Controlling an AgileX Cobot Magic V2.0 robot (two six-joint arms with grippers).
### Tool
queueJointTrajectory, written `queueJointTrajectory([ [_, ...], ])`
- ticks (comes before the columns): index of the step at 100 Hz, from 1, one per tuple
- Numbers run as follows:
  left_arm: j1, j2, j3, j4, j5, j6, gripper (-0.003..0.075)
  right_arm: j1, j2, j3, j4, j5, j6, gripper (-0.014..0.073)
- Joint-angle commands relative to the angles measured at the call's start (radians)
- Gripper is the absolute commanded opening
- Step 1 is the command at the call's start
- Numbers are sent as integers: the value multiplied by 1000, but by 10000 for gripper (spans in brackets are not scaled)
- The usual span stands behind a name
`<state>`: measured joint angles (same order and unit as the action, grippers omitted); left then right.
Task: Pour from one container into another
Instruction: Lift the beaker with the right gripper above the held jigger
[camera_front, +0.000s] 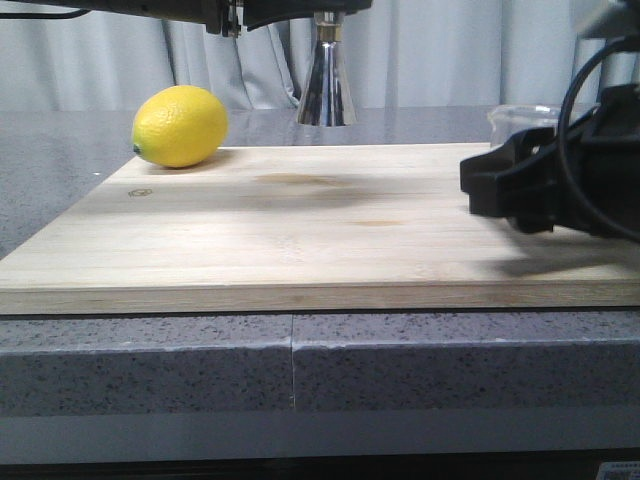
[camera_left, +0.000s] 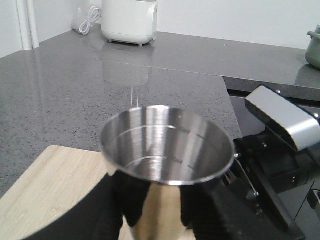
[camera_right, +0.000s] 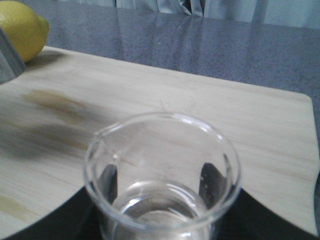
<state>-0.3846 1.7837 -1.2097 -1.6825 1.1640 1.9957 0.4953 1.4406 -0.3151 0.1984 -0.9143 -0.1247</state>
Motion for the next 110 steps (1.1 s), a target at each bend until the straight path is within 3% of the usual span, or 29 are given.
queueJointTrajectory([
  [1, -12, -50, -33, -74, 106, -8, 185, -4, -63, -22, 8, -86, -6, 314],
  [10, -12, -50, -33, -74, 106, -8, 185, -13, -108, -34, 12, -60, -6, 314],
  [31, -12, -50, -33, -74, 106, -8, 185, -43, -233, -173, 12, 200, -92, 314],
  [56, -12, -50, -33, -74, 106, -8, 185, -43, -271, -496, -78, 711, -112, 314],
  [78, -12, -50, -33, -74, 106, -8, 185, -36, -234, -739, -207, 1039, -112, 314],
  [110, -12, -50, -33, -74, 106, -8, 185, 21, -140, -946, -461, 1237, -112, 314],
])
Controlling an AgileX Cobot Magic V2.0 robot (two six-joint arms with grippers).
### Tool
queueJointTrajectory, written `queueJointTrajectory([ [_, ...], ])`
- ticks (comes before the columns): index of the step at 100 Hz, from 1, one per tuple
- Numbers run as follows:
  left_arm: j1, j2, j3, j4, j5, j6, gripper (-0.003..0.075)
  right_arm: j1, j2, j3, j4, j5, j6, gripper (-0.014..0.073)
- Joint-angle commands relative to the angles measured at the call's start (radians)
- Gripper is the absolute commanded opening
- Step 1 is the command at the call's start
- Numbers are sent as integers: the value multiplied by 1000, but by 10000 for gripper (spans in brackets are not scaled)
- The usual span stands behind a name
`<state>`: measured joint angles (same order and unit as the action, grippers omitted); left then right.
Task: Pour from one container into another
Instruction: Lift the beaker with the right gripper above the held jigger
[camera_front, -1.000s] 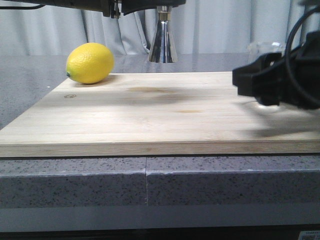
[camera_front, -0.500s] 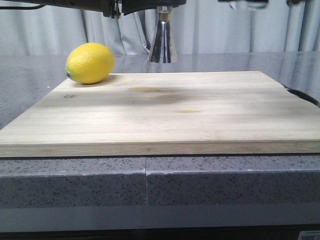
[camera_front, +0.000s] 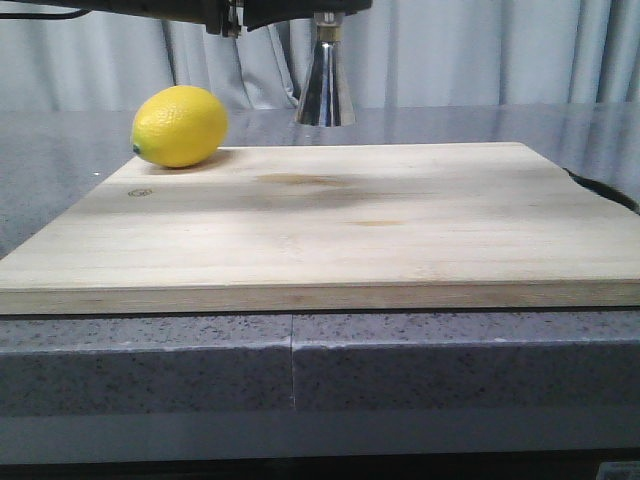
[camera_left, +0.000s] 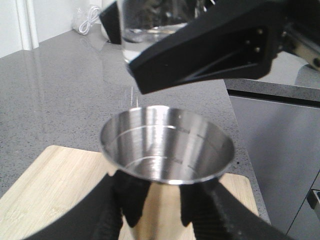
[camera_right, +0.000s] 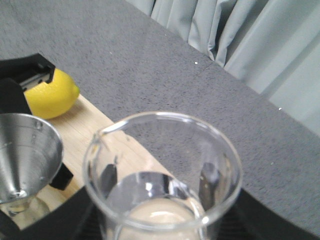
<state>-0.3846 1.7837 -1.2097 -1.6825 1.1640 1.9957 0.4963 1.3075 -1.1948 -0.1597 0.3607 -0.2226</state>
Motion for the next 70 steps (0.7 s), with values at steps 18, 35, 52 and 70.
queueJointTrajectory([
  [18, -12, -50, -33, -74, 106, -8, 185, 87, 15, -97, -293, 11, -14, 314],
  [35, -12, -50, -33, -74, 106, -8, 185, 130, 22, -99, -423, 15, -14, 314],
  [52, -12, -50, -33, -74, 106, -8, 185, 139, 27, -99, -499, 21, -14, 314],
  [70, -12, -50, -33, -74, 106, -8, 185, 139, 27, -99, -587, 22, -14, 314],
])
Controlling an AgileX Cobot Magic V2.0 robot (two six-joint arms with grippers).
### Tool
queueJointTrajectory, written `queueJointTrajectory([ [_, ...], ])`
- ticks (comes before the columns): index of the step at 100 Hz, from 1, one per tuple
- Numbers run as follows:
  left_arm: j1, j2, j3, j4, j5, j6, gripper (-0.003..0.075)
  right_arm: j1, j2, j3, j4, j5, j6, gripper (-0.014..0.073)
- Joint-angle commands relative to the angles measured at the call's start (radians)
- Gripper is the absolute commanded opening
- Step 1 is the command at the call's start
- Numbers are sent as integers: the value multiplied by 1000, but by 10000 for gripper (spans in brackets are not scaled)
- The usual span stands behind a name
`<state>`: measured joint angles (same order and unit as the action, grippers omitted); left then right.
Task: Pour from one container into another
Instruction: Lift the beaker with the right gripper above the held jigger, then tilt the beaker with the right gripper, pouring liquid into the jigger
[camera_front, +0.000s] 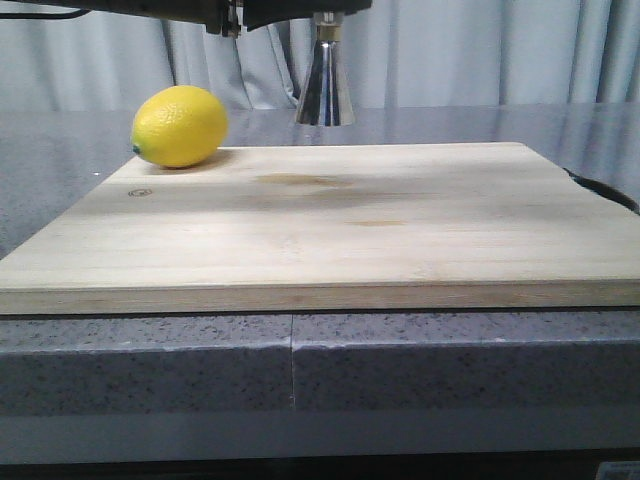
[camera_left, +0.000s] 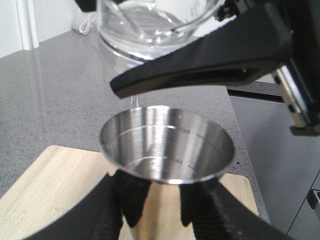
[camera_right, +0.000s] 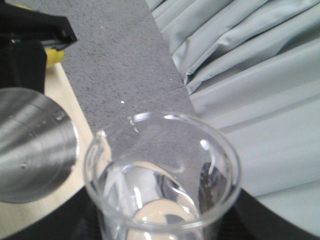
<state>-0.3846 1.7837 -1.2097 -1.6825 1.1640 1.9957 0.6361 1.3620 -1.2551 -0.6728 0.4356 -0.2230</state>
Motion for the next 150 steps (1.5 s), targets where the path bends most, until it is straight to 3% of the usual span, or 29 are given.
queueJointTrajectory([
  [1, -12, -50, -33, -74, 106, -8, 185, -1, -28, -39, -74, -53, -14, 314],
  [150, -12, -50, -33, -74, 106, -8, 185, 8, -28, -37, -104, -66, -92, 314],
])
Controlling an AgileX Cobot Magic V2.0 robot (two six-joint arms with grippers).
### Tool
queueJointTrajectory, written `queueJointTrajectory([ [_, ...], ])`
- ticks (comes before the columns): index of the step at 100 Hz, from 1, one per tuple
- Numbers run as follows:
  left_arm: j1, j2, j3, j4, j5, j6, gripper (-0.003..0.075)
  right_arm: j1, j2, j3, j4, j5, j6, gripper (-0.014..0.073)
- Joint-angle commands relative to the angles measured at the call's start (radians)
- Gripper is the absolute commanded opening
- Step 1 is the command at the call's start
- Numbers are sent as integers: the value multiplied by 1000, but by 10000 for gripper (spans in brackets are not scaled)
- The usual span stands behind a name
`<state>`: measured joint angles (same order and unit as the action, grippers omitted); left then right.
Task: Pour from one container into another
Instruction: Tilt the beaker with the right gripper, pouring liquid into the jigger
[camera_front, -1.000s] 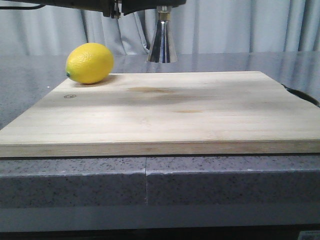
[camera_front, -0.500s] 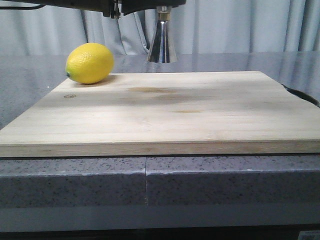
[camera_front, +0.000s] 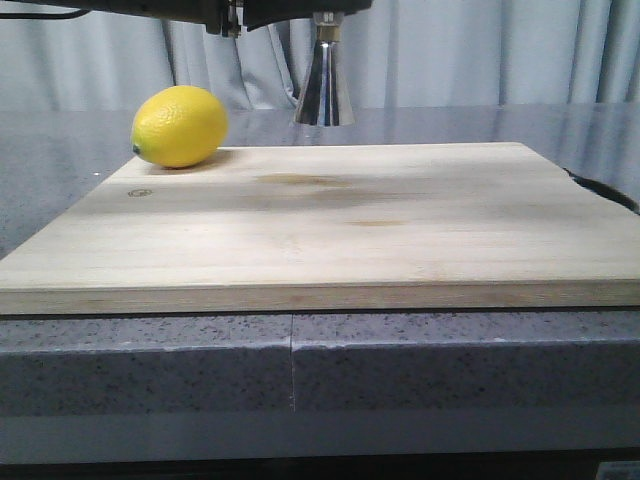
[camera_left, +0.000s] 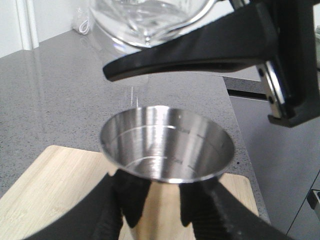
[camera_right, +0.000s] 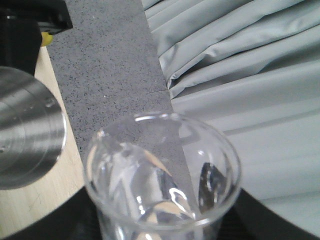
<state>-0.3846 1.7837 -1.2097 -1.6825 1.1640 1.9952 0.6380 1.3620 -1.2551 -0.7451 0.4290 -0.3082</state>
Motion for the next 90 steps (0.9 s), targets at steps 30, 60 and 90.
queueJointTrajectory([
  [30, -12, -50, -33, -74, 106, -8, 185, 11, -28, -37, -71, -67, -7, 314],
  [60, -12, -50, -33, -74, 106, -8, 185, 11, -28, -37, -71, -64, -28, 314],
  [90, -12, -50, -33, -74, 106, -8, 185, 11, -28, -37, -71, -60, -58, 314],
])
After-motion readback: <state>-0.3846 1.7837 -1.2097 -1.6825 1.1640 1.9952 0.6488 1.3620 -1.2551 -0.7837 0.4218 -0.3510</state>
